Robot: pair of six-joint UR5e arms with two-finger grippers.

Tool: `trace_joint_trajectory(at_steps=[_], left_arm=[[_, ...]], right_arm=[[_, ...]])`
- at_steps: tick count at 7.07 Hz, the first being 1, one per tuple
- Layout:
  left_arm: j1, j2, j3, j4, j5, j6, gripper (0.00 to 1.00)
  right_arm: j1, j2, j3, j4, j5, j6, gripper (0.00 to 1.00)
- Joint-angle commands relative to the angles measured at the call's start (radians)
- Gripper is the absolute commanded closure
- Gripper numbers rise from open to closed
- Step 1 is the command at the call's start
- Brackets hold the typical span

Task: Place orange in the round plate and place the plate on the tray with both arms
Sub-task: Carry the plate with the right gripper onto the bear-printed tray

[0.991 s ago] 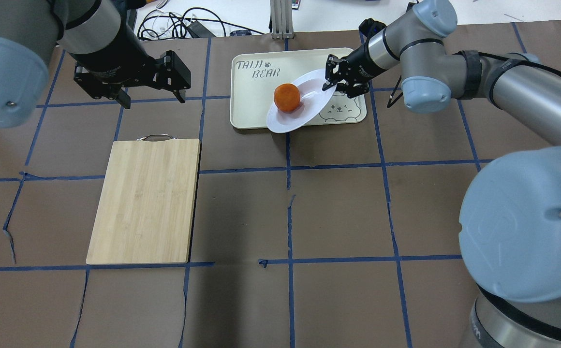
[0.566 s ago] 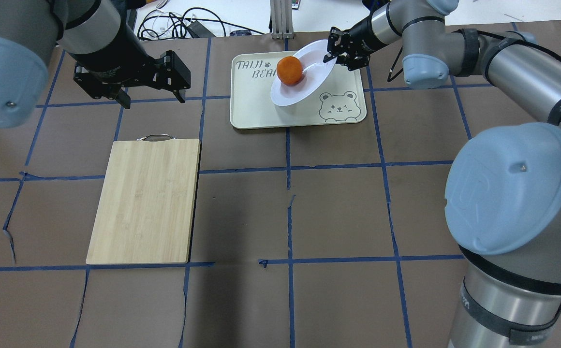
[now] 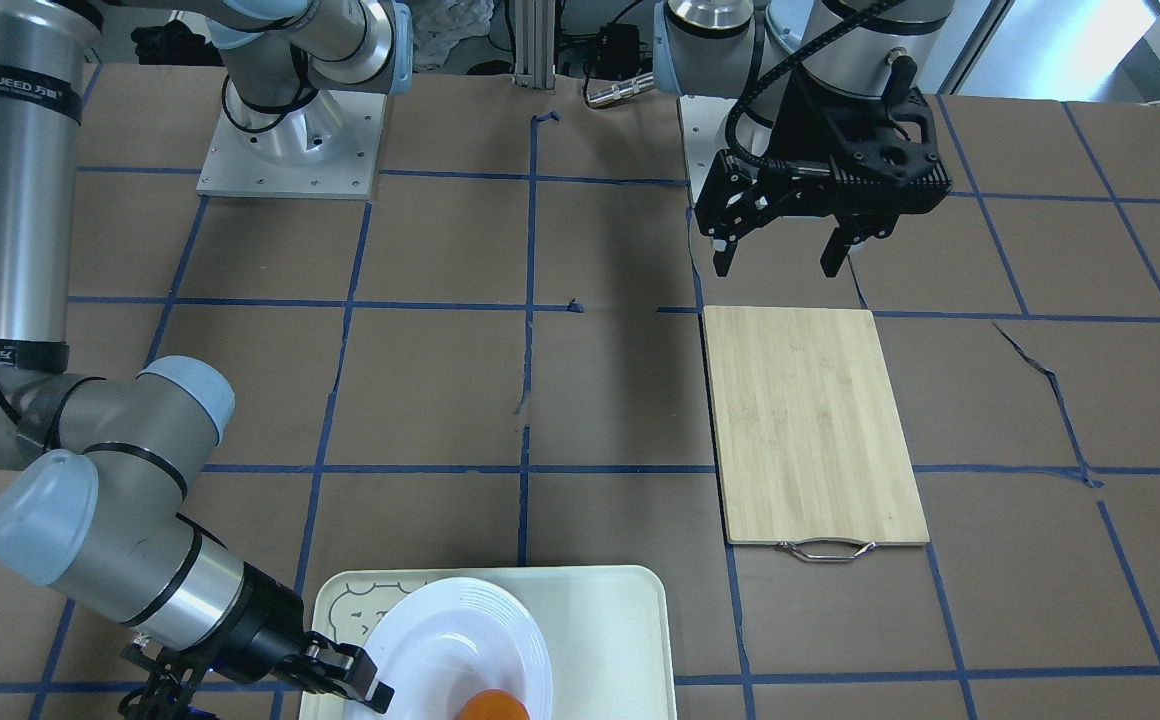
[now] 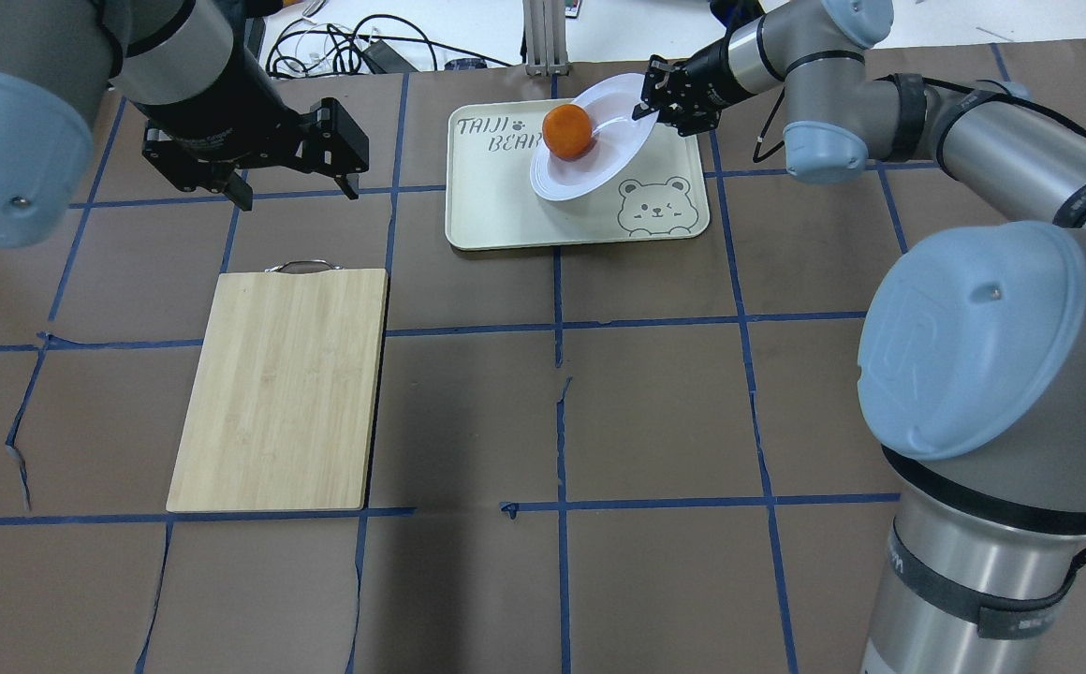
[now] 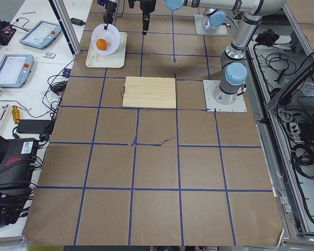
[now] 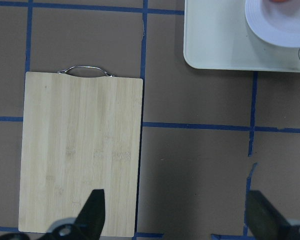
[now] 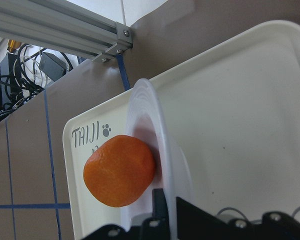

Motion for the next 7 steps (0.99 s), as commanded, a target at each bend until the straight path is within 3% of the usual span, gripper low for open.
trace_joint_trajectory(at_steps=[1,3,4,6,7], left_arm=[[0.000,0.000,0.000,0.000,0.000,0.000,0.00],[0.000,0.000,0.000,0.000,0.000,0.000,0.00],[0.000,0.000,0.000,0.000,0.000,0.000,0.00],[0.000,0.000,0.000,0.000,0.000,0.000,0.00],[0.000,0.000,0.000,0.000,0.000,0.000,0.00]], right_arm=[[-0.009,0.006,0.005,-0.003,0.009,-0.005,0.84],[-0.023,0.002,0.039,-0.037,0.009,-0.003,0.67],[-0.038,0.001,0.067,-0.095,0.009,0.004,0.49],[-0.041,-0.008,0.074,-0.095,-0.006,0.009,0.01],[-0.041,-0.009,0.059,-0.097,-0.029,-0.009,0.00]])
